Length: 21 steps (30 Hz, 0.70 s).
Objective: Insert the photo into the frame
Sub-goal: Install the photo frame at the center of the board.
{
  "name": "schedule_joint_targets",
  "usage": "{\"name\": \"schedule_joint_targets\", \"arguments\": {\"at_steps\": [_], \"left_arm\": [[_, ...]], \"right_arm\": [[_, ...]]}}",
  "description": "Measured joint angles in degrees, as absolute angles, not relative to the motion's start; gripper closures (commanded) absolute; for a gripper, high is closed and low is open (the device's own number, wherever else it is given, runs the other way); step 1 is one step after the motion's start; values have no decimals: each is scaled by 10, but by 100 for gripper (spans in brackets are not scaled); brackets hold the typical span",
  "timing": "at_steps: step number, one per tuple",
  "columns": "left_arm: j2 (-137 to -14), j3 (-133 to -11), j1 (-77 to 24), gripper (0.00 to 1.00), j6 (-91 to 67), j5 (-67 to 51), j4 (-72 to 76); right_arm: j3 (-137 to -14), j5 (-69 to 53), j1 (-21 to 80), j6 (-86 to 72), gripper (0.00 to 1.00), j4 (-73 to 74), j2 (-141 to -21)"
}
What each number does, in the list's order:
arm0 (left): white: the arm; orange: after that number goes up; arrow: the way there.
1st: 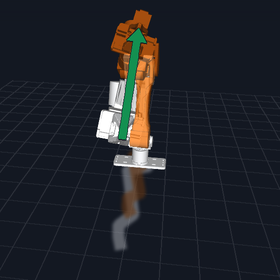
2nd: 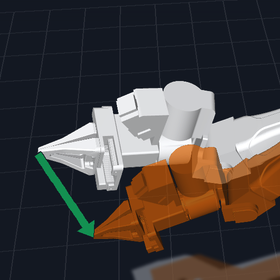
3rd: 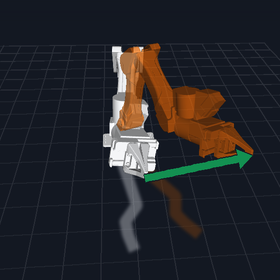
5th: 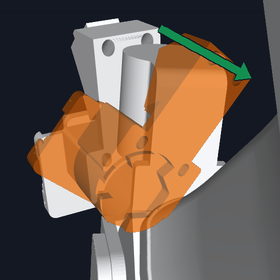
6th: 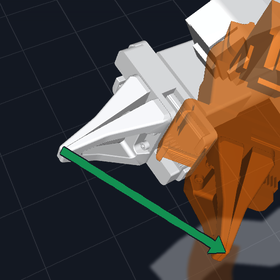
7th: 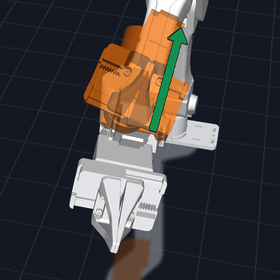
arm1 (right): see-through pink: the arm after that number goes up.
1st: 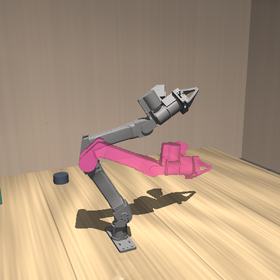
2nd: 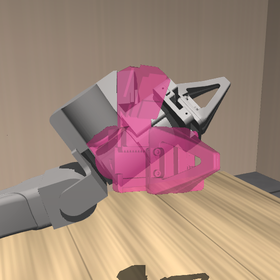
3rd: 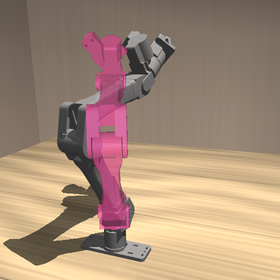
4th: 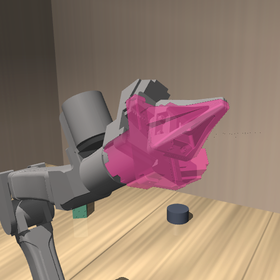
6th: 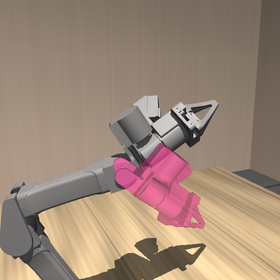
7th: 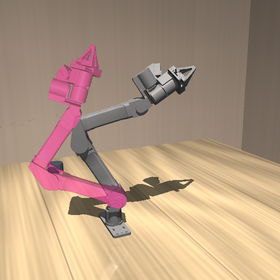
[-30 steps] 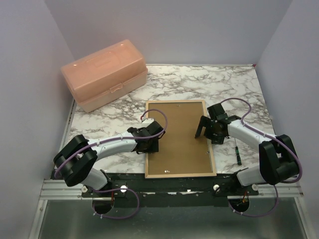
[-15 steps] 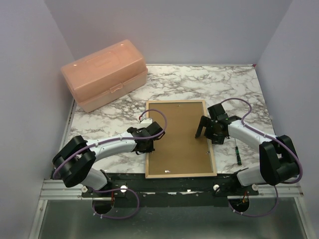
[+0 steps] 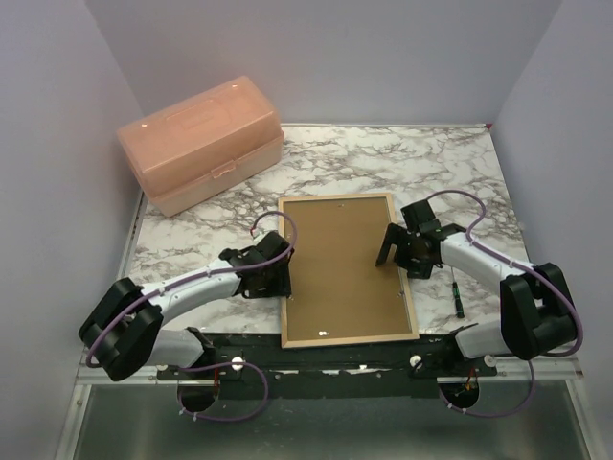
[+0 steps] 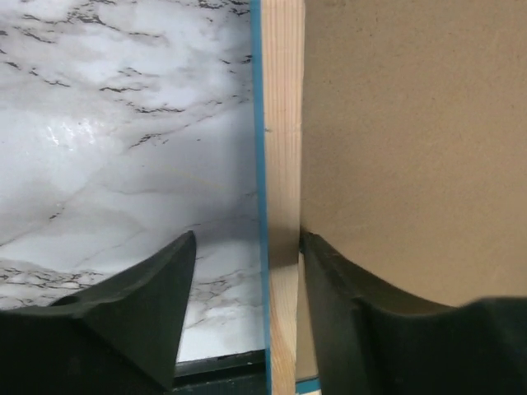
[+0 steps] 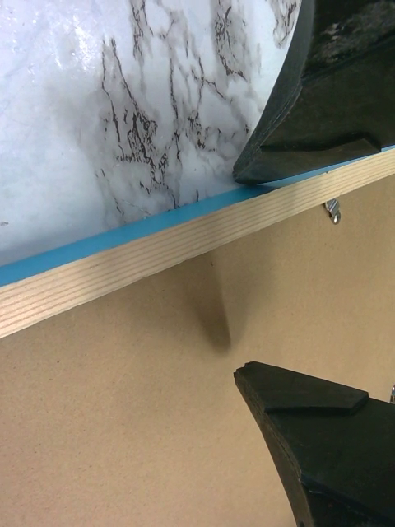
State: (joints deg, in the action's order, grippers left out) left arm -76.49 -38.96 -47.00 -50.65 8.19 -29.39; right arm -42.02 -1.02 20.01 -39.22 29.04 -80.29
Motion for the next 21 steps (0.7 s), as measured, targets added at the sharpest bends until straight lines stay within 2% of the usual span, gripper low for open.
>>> {"name": "schedule_joint_targets", "arguments": {"at_steps": [5,12,21], "left_arm": [[-709,-359,-382,22,-487,-10,-276],[-724,-383,-334,22,-456,-62,-261],[-806,-477,-333,24,-431,-44,-291]], "right_arm": [[-417,-23,188,-392,1,292,-798],[-416,-51,164,-390,1,293,-798],[-407,-68,160,-390,1,284,-792]]}}
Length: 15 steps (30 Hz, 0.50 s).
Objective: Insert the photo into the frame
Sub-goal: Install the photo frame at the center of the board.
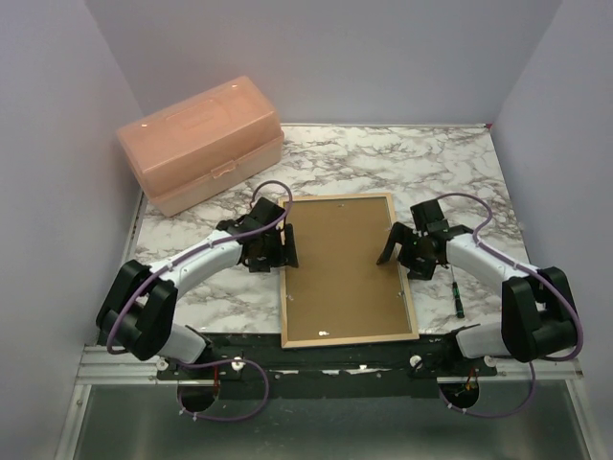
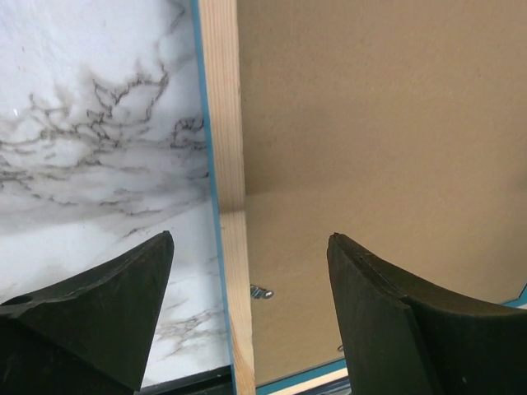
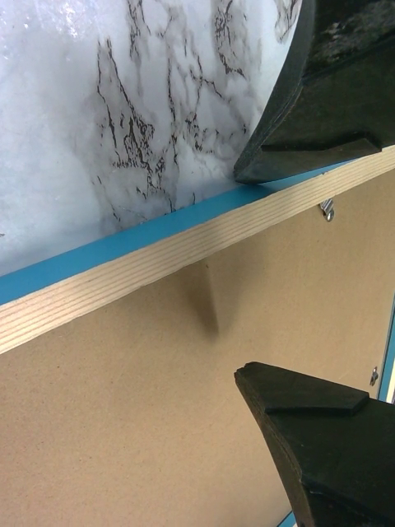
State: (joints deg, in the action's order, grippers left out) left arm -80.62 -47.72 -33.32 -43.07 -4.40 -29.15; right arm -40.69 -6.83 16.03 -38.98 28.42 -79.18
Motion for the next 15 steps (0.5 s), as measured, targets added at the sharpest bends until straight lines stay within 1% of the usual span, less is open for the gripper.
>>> {"name": "schedule_joint_targets", "arguments": {"at_steps": [9,15], "left_arm": [[-906,-581,-333,27,-413,0,-311],[-940,-581,-334,28,-412,-1,-309]], "right_arm": [[-401,-74,160,-390,1,277,-788],[-382,-113,157,-388,1,264,-769]]}}
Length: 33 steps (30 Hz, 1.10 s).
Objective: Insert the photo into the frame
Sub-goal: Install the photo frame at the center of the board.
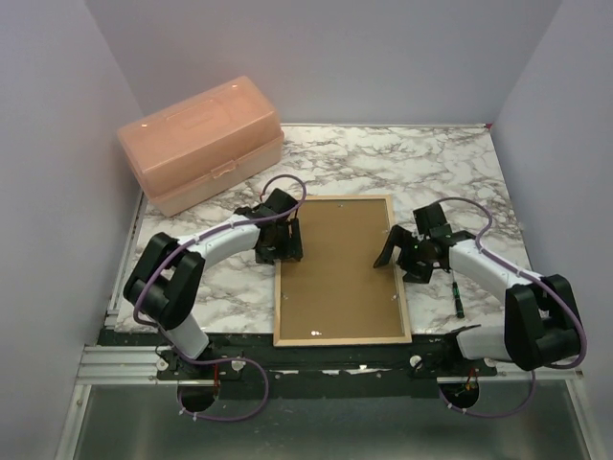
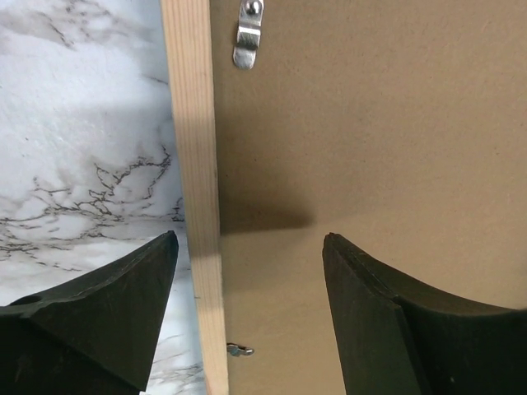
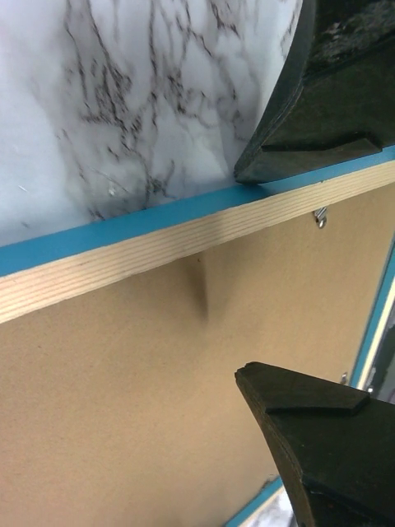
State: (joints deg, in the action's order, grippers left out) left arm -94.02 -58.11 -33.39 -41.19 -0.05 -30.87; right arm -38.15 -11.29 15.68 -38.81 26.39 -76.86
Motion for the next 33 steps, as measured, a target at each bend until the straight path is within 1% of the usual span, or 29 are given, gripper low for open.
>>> {"name": "schedule_joint_targets", "arguments": {"at_steps": [5,10,13,21,24,28,33], "left_arm": [[-939,-559,-351,28,-413,-7,-301],[-924,-547,-378,28,-416,-4,-306],[-904,-531,-404,28,-425,6,-319],[-864,-512,-421,16,-453,20,-343],[-864,-519,-414,13,-451,19,-349],[-864,-528,-380,13,-435,15,-347],[-883,-572,-336,17,-408,15,-351]], "right_arm": [[-361,-156,157,-385,1,277,-740],[-341,-163,157,-382,1,318,-677],[-330,-173,157,-382,1,338,-660],[-326,-187,157,-392,0,342,-649],[-326,-183,157,-401,0,342,-648],[-331,-171,158,-411,0,338,-662],[-367,-152,158,-411,0,322,-729]]}}
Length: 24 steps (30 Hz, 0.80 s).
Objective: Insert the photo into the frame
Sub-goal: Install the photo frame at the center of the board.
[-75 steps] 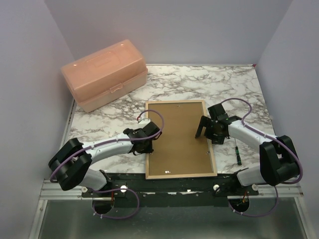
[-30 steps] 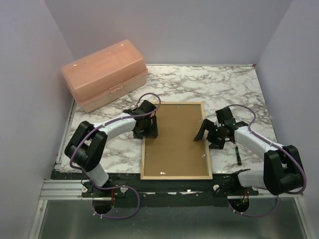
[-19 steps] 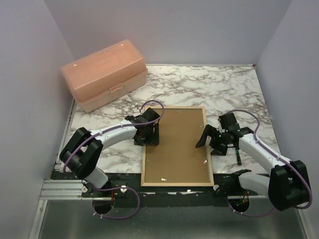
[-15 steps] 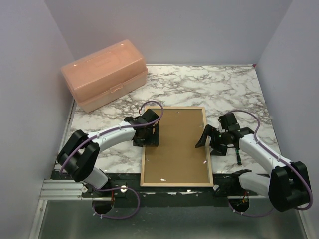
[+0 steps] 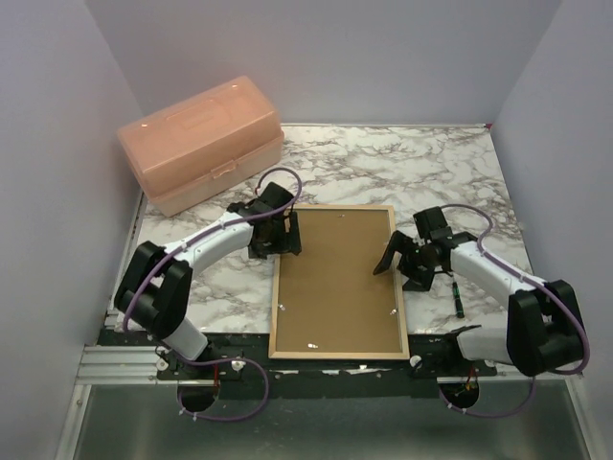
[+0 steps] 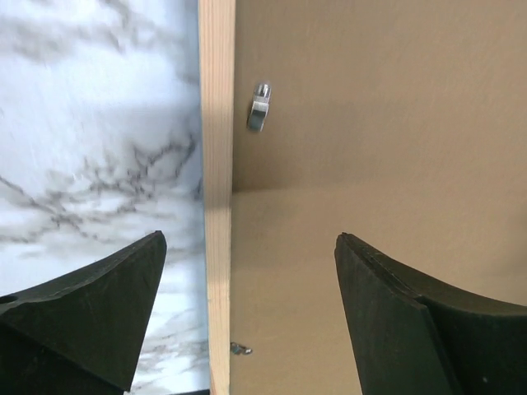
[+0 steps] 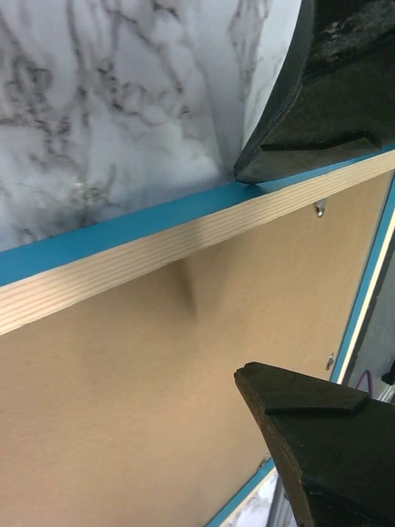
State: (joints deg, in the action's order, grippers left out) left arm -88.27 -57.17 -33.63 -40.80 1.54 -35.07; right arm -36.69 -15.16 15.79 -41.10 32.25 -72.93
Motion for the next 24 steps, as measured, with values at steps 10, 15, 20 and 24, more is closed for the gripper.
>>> {"name": "schedule_joint_targets", "arguments": {"at_steps": [10,15,20,24], "left_arm": [[-1007,-705,-311,30,-364,47,-362],[-1041,-714,-311,36,-358,64,-366],[-1056,-714,-311,46,-354,71,-366],[-1058,-714,-311,65,-354,72,-364]], "right_arm": [[-407,-132,158,-409,0,304,-798],[-407,-132,158,-409,0,303,-799],[-407,-132,158,-409,0,302,-799],[-407,-133,158,-409,0,301,-799]]}}
